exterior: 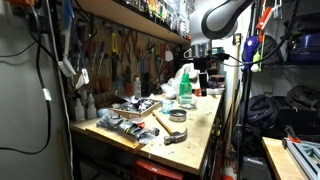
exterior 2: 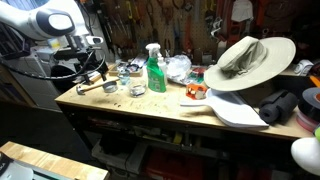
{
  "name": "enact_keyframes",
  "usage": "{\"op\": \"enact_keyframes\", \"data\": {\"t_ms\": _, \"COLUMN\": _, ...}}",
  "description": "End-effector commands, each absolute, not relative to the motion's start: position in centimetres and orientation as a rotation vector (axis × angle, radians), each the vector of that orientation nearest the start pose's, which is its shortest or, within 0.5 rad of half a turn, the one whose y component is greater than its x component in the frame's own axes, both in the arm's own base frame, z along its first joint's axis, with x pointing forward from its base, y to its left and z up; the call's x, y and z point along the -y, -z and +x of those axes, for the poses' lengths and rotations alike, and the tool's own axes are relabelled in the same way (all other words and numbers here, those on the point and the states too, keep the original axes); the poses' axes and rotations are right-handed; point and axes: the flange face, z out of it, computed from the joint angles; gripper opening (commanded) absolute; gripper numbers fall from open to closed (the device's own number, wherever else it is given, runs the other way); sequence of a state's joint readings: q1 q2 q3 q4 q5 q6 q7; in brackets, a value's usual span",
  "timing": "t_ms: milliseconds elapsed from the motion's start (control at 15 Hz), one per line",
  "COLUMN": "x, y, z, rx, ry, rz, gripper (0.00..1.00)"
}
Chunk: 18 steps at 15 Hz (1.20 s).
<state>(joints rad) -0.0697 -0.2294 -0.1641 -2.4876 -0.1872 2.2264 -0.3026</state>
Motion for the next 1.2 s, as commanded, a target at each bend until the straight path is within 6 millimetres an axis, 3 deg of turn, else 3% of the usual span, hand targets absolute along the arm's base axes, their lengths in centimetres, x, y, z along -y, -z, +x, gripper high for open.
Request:
{"op": "enact_keyframes", "data": {"t_ms": 0, "x": 10.8, "y": -36.1, "z": 43.1, "rx": 0.297, "ry": -0.081, "rz": -3.217, "gripper": 1.00}}
{"op": "enact_keyframes", "data": {"t_ms": 267, "x": 10.9, "y": -35.3, "z": 43.3, "rx": 0.284, "ry": -0.080, "rz": -3.211, "gripper": 1.00}}
{"op": "enact_keyframes", "data": {"t_ms": 533, "x": 11.5, "y": -34.2, "z": 45.3, "rx": 0.371, "ry": -0.016, "rz": -3.170, "gripper": 1.00}}
{"op": "enact_keyframes", "data": {"t_ms": 933, "x": 13.1, "y": -31.8, "z": 48.4, "rx": 0.354, "ry": 0.120, "rz": -3.154, "gripper": 1.00}}
{"op": "enact_keyframes", "data": {"t_ms": 1133, "x": 13.5, "y": -30.8, "z": 49.5, "rx": 0.332, "ry": 0.157, "rz": -3.117, "gripper": 0.78}}
